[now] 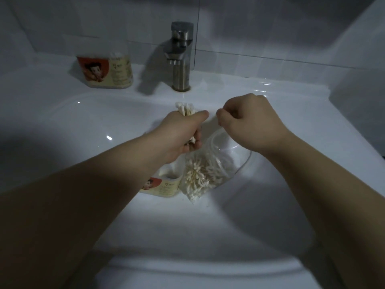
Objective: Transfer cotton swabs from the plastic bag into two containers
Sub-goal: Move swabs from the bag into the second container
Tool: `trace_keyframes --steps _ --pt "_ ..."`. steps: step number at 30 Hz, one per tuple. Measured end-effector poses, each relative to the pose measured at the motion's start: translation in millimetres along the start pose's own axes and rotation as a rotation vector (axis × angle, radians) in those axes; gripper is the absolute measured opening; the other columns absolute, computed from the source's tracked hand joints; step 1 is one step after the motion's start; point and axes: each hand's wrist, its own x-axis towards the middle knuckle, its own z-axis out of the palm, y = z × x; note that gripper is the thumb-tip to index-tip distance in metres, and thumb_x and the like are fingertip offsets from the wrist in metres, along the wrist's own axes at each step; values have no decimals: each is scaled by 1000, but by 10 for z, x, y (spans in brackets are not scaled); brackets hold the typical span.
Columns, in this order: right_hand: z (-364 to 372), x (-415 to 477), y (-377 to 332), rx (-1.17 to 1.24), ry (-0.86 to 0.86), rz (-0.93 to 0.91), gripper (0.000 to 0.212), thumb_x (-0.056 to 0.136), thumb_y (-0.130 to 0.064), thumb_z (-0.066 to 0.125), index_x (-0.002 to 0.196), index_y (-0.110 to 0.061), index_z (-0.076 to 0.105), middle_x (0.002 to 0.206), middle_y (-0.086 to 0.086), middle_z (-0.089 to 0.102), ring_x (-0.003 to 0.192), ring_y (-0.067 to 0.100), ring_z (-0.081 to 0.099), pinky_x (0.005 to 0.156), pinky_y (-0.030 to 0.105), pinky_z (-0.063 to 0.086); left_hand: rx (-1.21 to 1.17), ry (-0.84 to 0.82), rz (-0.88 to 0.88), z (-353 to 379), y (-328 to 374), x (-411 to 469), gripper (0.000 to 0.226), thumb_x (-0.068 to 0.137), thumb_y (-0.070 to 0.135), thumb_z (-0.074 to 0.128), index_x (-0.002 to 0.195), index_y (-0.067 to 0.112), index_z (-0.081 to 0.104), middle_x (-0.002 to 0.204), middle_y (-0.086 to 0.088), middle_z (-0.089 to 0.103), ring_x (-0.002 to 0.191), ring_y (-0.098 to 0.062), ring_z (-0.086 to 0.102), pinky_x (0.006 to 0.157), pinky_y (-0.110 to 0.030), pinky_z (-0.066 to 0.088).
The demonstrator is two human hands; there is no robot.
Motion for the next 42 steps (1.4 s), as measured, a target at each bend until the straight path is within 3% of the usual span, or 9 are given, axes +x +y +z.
trace_keyframes --steps 2,7,13,16,19,23,28,32,42 --pt "-32 -4 -4 -21 -61 40 34 88 -26 53 69 0 65 62 18 63 61 29 61 57 38 48 16 -10 8 3 -15 3 26 96 31 71 79 15 61 53 2 55 44 -8 52 52 -24 52" --pt "59 -98 49 -115 -642 190 29 86 -19 51 66 -12 72 61 -1 73 54 14 71 66 33 63 24 -13 29 20 -34 11 24 97 28 70 82 14 59 53 5 56 44 -7 55 52 -25 54" --pt "226 -82 72 -243 -710 17 14 78 -13 56 71 -22 65 68 -2 69 63 15 63 55 18 40 69 -43 49 28 -44 5 26 97 30 70 80 14 58 60 3 56 46 -8 57 56 -26 56" --pt "315 -108 45 -239 -733 -81 26 85 -22 58 66 -38 48 71 -12 58 66 5 52 56 13 33 76 -69 45 30 -50 7 25 97 30 70 81 15 58 61 3 57 48 -9 58 57 -26 56" --pt "363 -121 18 -268 -680 -184 20 90 -22 52 74 -31 45 68 -11 47 64 9 46 56 6 32 98 -74 49 37 -65 8 25 96 30 70 81 13 58 63 2 58 49 -9 59 57 -27 55" --pt "388 -141 1 -421 -774 -235 6 96 -21 50 92 -25 46 68 -8 40 60 11 39 49 16 21 114 -84 57 50 -62 -9 24 96 29 70 82 13 59 62 2 58 49 -9 59 57 -28 57" --pt "456 -128 -6 -631 -747 -303 33 100 -20 46 67 -17 40 68 -2 43 66 20 49 59 26 33 160 -103 65 50 -59 -33 27 97 27 68 77 11 58 58 1 59 49 -11 60 59 -28 57" --pt "420 -97 28 -517 -655 -270 34 93 -31 36 61 -20 37 62 -1 41 66 25 46 58 28 29 250 -120 106 49 -65 -49 28 97 24 67 74 9 63 53 1 64 48 -11 62 53 -25 55" --pt "296 -47 28 -442 -620 -168 38 92 -8 50 59 -23 38 60 -2 42 62 21 43 64 30 33 643 -70 254 -6 -69 -42 38 94 32 67 61 20 52 45 6 58 72 -30 76 68 -38 59"
